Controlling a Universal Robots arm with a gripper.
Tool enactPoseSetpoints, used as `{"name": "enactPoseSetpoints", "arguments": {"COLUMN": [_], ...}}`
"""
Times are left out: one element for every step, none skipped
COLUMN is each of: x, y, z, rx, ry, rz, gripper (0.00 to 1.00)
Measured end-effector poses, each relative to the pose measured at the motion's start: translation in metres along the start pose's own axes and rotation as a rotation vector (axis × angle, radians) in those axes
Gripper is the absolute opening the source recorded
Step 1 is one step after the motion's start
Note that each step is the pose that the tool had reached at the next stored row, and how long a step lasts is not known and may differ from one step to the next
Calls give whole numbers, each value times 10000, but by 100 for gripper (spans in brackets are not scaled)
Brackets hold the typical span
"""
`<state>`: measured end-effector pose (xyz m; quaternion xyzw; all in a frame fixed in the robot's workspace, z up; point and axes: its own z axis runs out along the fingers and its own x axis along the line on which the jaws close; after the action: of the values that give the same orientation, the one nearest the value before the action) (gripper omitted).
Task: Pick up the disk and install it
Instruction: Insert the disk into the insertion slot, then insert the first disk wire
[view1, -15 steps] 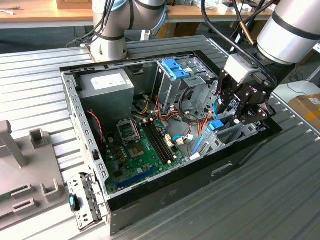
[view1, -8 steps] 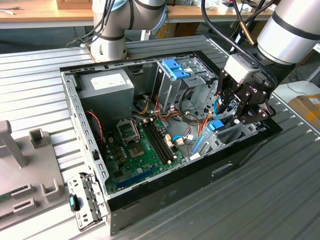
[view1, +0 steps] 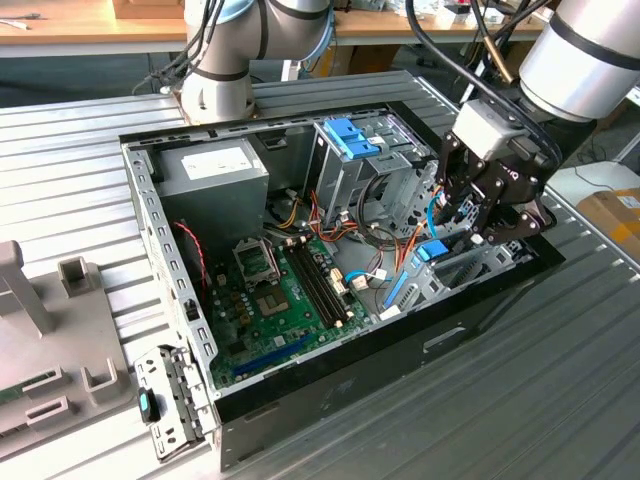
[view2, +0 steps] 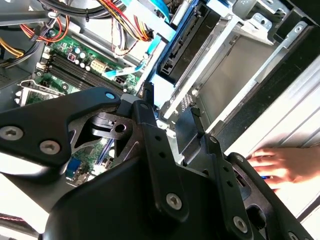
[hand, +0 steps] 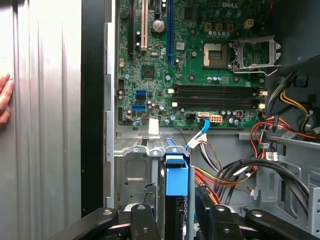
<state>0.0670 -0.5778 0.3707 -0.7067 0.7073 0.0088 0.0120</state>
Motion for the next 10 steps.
{"name": "enactPoseSetpoints", "arguments": {"x": [0,0,0,0,-1,-3,-2,-2,-2,-2], "y": [0,-4,-19,-45,-76,-153,-153,-166,-176,-176], "z": [0,-1,-2,-2,-2,-1,-1,-1,-1,-1], "rx": [0,0,-1,-1,0,0,0,0,0,0], "ry": [-2,-2,1,0,1,0,0,0,0,0], "rz": [1,-2,-1,0,0,1,1,0,1,0], "gripper": [44,44,44,44,44,44,44,44,44,44]}}
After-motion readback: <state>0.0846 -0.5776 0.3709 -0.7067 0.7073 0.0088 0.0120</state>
